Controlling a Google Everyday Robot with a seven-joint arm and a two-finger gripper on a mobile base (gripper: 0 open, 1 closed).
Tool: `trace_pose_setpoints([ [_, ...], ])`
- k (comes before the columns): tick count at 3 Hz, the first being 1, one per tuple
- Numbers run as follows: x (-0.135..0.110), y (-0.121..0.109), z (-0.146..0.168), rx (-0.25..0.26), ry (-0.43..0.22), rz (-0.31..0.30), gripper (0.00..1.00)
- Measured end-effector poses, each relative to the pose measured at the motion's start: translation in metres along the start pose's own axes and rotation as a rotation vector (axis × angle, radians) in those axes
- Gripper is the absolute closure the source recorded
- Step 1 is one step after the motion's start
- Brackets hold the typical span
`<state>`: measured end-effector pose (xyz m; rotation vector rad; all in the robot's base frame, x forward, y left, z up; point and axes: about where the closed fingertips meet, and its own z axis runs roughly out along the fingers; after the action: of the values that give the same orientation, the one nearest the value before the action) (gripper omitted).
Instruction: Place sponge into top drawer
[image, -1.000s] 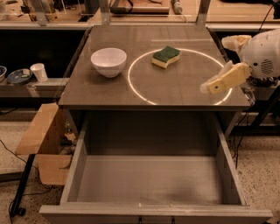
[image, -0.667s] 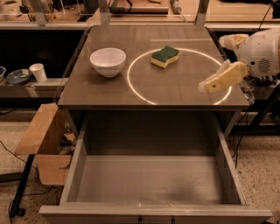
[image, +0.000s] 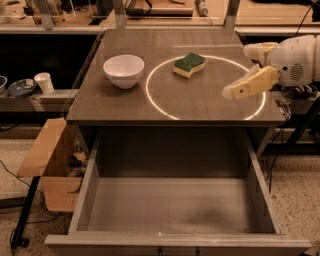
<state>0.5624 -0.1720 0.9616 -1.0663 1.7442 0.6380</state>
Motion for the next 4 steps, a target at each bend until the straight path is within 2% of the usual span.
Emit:
trace_pose_setpoints([
  [1, -0.007, -0.004, 0.006, -0.022, -0.04, 0.043, 0.0],
  [2, -0.008, -0.006, 0.011, -0.025, -0.045, 0.042, 0.0],
  [4, -0.004, -0.041, 0.033, 0.042, 0.002, 0.042, 0.0],
])
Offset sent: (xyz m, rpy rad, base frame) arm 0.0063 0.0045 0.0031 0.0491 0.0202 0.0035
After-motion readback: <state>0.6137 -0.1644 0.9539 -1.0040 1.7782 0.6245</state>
